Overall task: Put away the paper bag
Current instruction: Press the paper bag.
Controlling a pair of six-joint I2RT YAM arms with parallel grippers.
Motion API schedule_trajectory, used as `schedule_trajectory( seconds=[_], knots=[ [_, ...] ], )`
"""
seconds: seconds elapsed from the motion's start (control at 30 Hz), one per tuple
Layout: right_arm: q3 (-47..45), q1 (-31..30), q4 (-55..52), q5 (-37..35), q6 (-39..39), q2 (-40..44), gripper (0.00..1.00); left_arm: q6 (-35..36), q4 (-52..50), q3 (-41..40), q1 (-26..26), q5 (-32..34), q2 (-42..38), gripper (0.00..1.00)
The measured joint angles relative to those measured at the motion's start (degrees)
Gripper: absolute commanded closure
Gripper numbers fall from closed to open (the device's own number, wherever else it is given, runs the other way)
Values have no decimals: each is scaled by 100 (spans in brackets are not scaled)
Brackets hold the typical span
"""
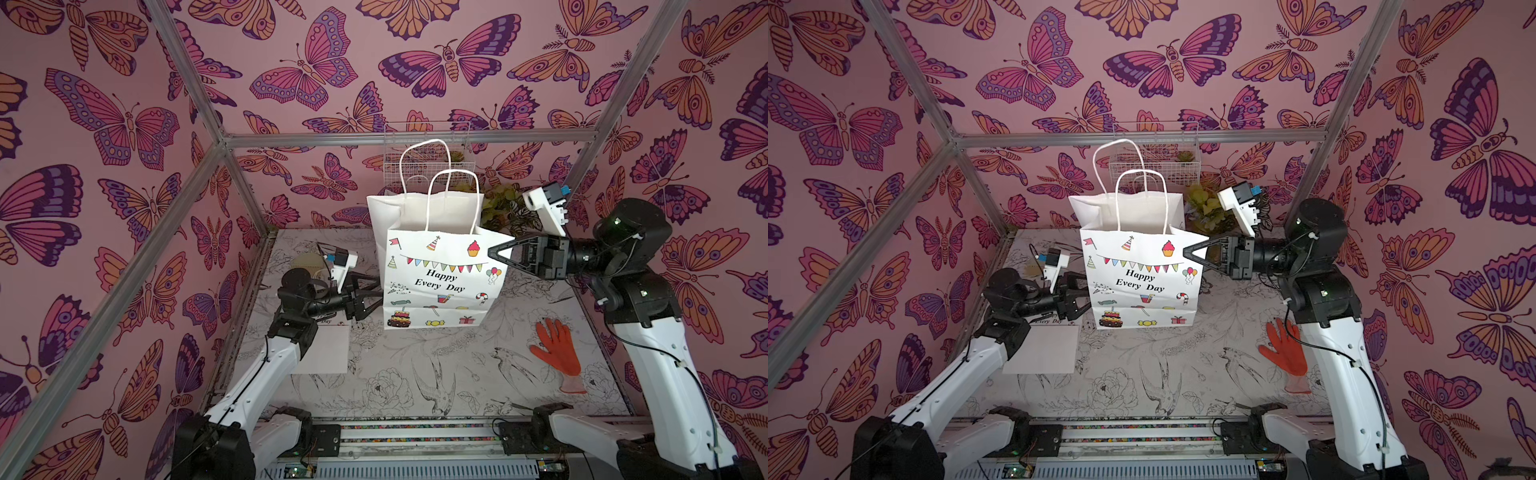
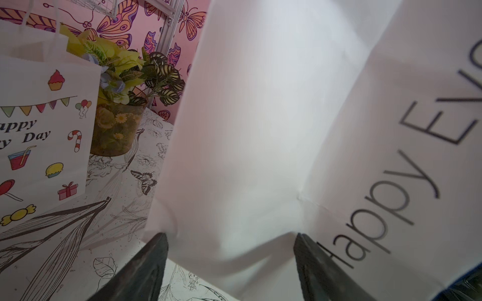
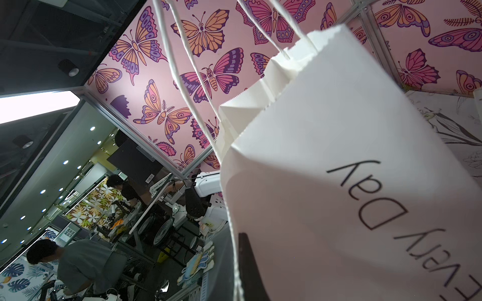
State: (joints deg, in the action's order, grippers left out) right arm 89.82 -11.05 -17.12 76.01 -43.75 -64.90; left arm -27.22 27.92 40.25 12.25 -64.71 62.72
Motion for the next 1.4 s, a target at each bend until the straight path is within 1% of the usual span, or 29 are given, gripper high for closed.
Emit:
schedule_trajectory(
  seconds=[0.13, 0.23, 0.43, 0.5, 0.6, 0.87, 0.97, 1.03, 1.1, 1.2, 1.3, 1.37, 1.4],
  knots=[
    [0, -120, 59, 13, -26, 0, 100, -63, 153, 0, 4, -2, 4, 20],
    [-4, -173, 59, 13, -33, 0, 100, -151, 297, -2, 4, 42, -13, 17],
    [-61, -181, -483, -20, 435, 2, 100, -551, 713, 2, 4, 380, -474, 14],
    [-173, -181, -610, -37, 535, 11, 100, -782, 1062, 11, 4, 422, -601, 14],
    [-297, -181, -765, -72, 632, 9, 100, -1222, 1753, 11, 4, 428, -546, 14],
    [-308, -181, -852, -195, 680, 15, 100, -2496, 3506, -2, 4, 376, 146, 20],
    [-280, -181, -883, -264, 693, 9, 100, -2844, 3926, -2, 4, 295, 192, 20],
    [-267, -181, -846, -271, 647, 9, 100, -2924, 4081, -4, -4, 286, 157, 19],
    [-267, -181, -719, -264, 551, 11, 100, -2922, 4087, -33, -74, 297, 96, 18],
    [-267, -181, -549, -234, 387, 31, 100, -2767, 3770, -199, -404, 435, -168, 16],
    [-269, -184, -457, -170, 286, 105, 100, -2168, 2667, -251, -713, 662, -717, 14],
    [-302, -186, -389, -122, 229, 190, 100, -1591, 1694, -247, -745, 863, -1241, 13],
    [-313, -186, -365, -107, 212, 219, 100, -1381, 1390, -247, -748, 927, -1427, 13]
  ],
)
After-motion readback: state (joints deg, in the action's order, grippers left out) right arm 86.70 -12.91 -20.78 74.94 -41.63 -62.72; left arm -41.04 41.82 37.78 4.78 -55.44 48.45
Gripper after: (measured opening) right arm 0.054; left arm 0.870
